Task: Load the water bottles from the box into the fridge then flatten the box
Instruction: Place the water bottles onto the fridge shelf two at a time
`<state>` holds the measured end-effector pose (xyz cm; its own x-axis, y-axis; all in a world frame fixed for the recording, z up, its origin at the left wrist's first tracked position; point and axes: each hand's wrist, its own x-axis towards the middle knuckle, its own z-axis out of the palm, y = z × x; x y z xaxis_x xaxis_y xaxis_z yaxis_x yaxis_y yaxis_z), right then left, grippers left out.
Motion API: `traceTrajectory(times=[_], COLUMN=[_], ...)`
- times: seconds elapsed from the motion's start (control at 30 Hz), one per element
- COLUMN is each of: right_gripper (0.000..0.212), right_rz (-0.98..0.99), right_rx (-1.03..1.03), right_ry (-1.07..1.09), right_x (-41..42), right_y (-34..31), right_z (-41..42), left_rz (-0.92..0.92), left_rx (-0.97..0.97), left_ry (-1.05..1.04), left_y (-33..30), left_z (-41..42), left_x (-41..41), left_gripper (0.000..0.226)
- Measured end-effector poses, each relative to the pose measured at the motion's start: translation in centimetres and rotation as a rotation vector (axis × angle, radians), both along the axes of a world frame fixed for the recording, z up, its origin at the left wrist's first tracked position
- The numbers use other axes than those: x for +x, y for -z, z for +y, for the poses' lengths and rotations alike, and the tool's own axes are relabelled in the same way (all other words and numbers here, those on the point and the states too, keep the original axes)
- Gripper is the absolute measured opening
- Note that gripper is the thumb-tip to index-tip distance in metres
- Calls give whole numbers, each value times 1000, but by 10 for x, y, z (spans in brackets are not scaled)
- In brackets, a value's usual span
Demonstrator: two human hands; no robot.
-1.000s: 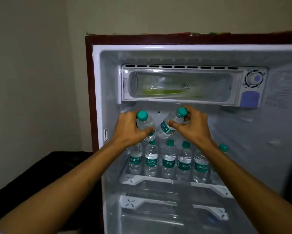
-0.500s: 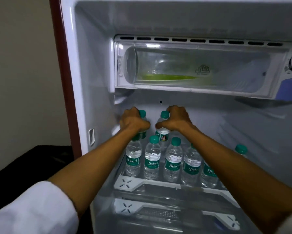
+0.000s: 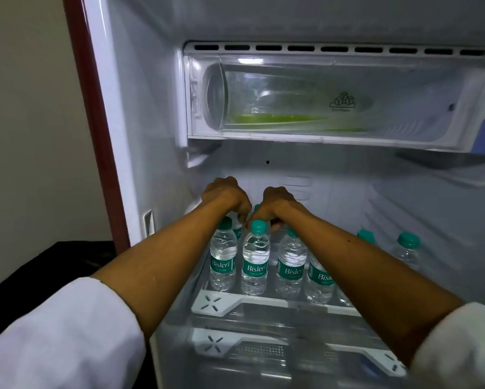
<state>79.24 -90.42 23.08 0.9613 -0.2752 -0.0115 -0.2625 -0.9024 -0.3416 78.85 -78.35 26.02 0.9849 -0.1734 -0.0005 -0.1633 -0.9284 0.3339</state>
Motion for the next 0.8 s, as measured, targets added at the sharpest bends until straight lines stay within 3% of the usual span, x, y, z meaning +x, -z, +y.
traceTrajectory(times=[0.4,0.8], right_gripper=[55,48], right_rz=[26,42], right_rx=[27,39], right_ry=[34,27], right_x=[0,2], right_y=[-6,-2], right_z=[1,4], left_rz=[62,120], left_rx=[67,168], left_ry=[15,15], left_y=[10,17], left_z=[-1,-5], left_x=[0,1], left_gripper=[57,64])
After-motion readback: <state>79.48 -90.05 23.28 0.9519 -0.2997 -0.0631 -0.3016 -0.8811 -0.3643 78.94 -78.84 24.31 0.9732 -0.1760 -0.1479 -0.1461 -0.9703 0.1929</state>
